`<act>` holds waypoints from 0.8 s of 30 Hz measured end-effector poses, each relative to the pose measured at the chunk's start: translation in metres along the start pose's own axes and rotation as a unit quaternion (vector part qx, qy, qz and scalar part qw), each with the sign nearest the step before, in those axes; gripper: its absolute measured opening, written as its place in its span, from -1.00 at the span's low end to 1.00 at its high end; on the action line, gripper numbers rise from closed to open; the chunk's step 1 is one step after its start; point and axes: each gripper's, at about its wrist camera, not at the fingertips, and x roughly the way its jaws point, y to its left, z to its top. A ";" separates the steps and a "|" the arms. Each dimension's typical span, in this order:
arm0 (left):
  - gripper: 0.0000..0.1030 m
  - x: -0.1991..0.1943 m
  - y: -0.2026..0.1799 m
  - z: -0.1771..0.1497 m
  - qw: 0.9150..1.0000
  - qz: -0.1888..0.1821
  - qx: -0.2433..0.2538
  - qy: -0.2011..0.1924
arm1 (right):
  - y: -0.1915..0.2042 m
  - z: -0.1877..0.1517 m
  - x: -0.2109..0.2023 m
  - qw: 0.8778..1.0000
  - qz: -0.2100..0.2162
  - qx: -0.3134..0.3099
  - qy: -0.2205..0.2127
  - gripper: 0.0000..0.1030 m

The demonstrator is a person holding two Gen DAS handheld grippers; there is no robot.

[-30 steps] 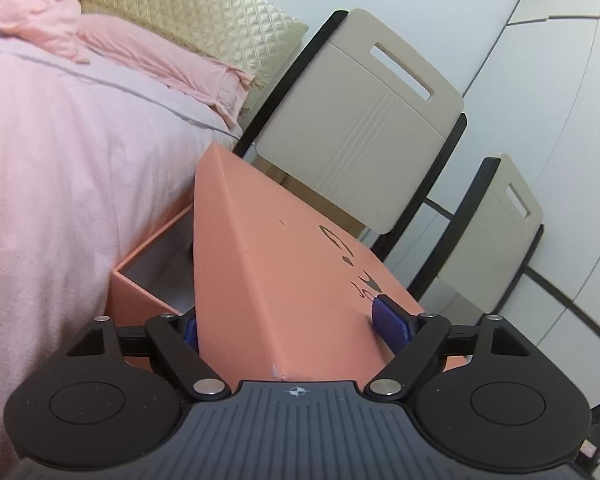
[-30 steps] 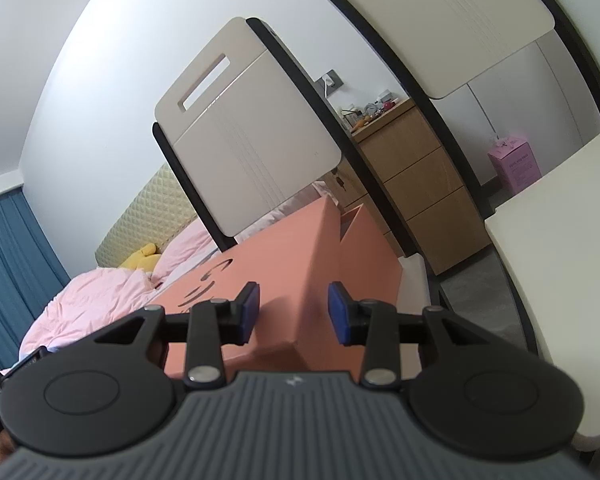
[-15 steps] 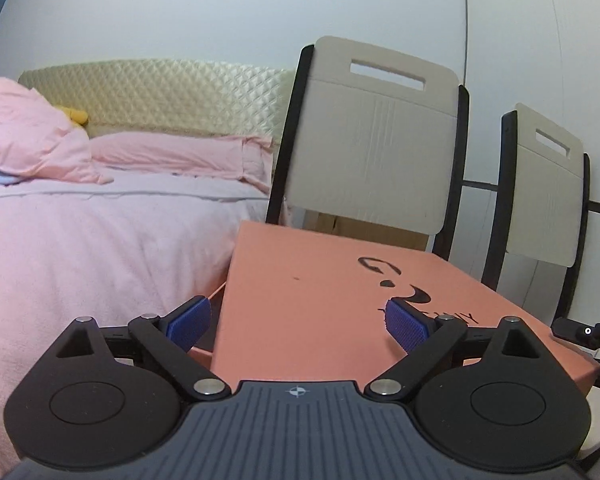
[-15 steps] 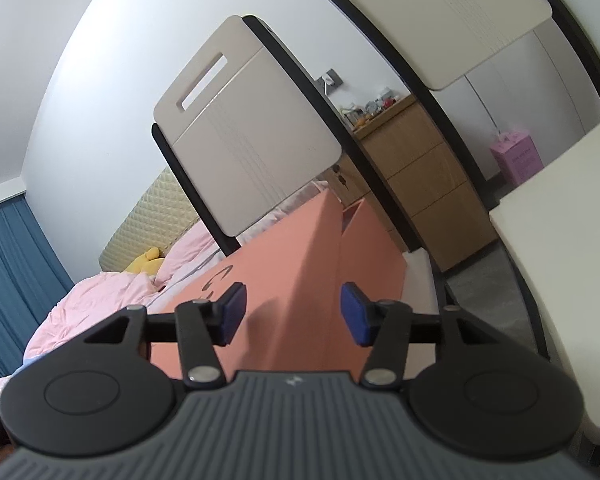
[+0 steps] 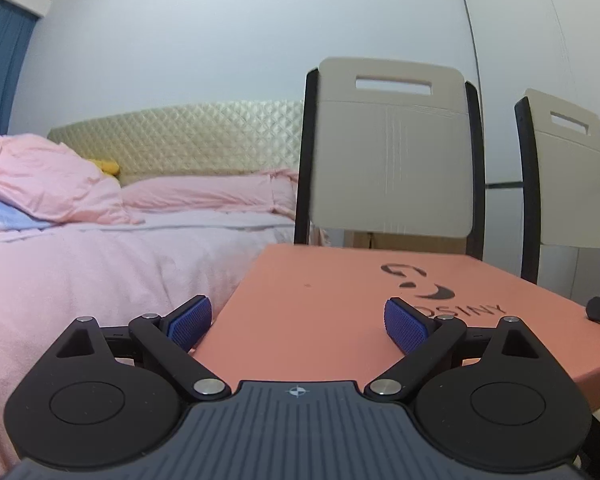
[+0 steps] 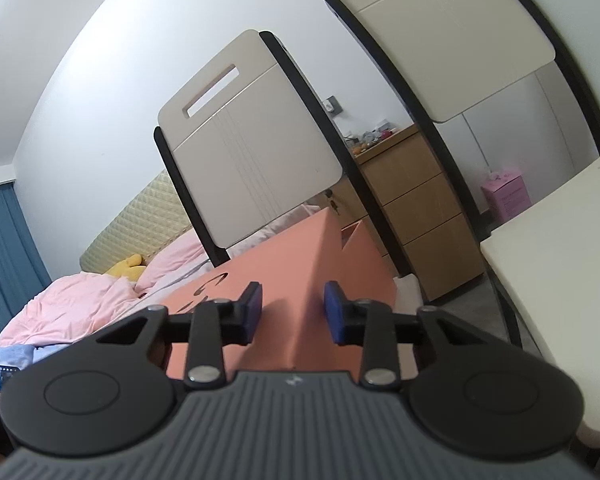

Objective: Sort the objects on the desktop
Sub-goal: 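Lower the lid onto the box rim with both grippers, then press the lid down and align it on the box with both grippers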

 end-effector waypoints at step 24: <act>0.82 0.077 0.012 0.014 0.995 0.043 -0.027 0.084 | 0.018 -0.027 0.013 0.998 -0.011 0.044 -0.041 -0.38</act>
